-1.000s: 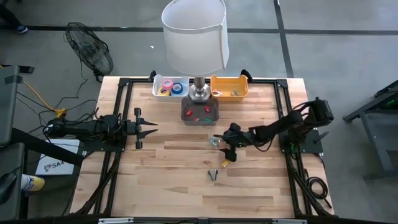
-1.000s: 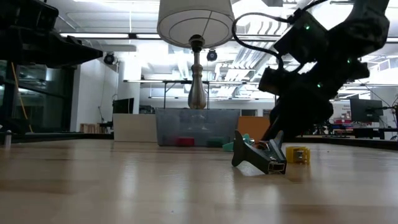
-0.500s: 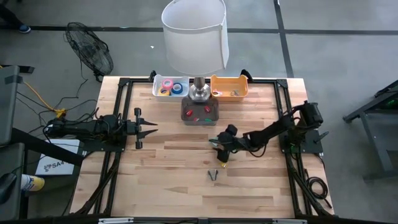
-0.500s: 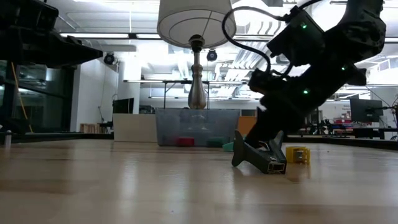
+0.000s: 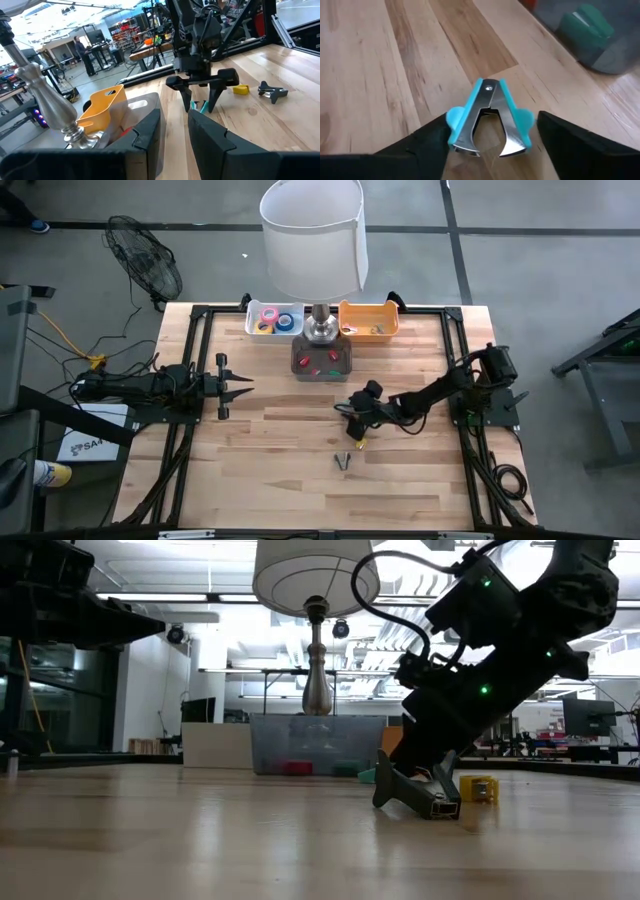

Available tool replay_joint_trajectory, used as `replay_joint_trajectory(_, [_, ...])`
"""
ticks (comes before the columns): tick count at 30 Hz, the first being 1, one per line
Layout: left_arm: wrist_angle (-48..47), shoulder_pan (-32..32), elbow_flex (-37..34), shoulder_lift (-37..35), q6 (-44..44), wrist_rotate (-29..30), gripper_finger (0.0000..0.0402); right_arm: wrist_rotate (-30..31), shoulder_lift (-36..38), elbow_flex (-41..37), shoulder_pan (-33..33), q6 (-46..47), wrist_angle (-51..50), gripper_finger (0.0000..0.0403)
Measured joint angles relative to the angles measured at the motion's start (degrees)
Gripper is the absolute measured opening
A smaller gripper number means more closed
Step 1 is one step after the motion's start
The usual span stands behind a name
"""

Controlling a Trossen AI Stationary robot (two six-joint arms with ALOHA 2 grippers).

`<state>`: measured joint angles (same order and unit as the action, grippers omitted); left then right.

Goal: Pick and place Stapler, Stapler remover, tape
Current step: Put the blue staple remover into the yellow bin

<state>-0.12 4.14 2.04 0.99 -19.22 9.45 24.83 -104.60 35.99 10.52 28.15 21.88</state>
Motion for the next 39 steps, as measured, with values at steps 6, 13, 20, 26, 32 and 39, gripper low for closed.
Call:
replay_joint_trajectory(6, [0.0, 0.0, 0.0, 0.0, 0.0, 0.0, 0.0096, 0.1, 0.0, -0.1, 0.0, 0.1, -0.3, 0.0223])
replay_joint_trajectory(13, [0.0, 0.0, 0.0, 0.0, 0.0, 0.0, 0.0096, 0.0, 0.0, -0.1, 0.0, 0.0, -0.3, 0.0173])
replay_joint_trajectory(20, [0.0, 0.0, 0.0, 0.0, 0.0, 0.0, 0.0096, -1.1, 0.1, 1.2, 0.0, -0.1, -0.9, 0.0134])
replay_joint_trajectory(26, [0.0, 0.0, 0.0, 0.0, 0.0, 0.0, 0.0096, -3.6, 3.7, 2.7, -0.1, -2.9, -2.9, 0.0099])
replay_joint_trajectory(32, [0.0, 0.0, 0.0, 0.0, 0.0, 0.0, 0.0096, -4.8, 11.2, 4.5, -1.7, -3.6, -10.2, 0.0086])
replay_joint_trajectory(39, [0.0, 0.0, 0.0, 0.0, 0.0, 0.0, 0.0096, 4.6, 22.4, 6.8, -6.2, -4.1, -21.8, 0.0092])
